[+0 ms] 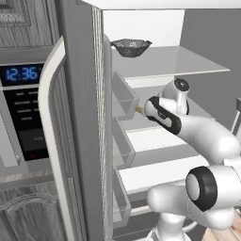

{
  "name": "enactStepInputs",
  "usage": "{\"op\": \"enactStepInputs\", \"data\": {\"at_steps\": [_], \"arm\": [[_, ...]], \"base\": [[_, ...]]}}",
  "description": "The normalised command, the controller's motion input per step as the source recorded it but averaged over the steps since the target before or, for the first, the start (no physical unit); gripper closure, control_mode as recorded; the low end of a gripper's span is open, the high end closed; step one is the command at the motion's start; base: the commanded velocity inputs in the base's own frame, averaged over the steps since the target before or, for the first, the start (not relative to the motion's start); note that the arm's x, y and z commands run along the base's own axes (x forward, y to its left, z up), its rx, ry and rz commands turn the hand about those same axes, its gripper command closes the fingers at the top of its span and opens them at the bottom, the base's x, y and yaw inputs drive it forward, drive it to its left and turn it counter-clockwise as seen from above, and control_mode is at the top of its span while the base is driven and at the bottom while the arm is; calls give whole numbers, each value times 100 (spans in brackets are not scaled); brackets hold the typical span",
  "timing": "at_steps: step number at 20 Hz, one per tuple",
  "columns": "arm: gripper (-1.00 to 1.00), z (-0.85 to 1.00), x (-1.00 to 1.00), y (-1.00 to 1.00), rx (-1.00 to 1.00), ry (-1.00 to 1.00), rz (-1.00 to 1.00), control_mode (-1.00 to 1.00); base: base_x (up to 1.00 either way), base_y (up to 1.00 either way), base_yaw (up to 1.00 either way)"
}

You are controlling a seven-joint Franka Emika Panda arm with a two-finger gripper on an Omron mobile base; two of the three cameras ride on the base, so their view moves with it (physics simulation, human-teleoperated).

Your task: Retrieve the butter from the fridge and place it on a plate on the dining table. Then retrieve the butter knife by the fridge and place it near the plate.

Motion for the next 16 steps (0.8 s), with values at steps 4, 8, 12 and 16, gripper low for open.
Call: {"op": "enactStepInputs", "data": {"at_steps": [4,8,12,16], "arm": [[-100,-16,25,0,0,0,0,-100],[-100,-14,33,2,0,0,0,-100],[-100,-15,39,1,0,1,0,-100],[-100,-18,33,1,0,3,0,-100]], "base": [[0,0,0],[0,0,0],[0,0,0],[0,0,0]]}}
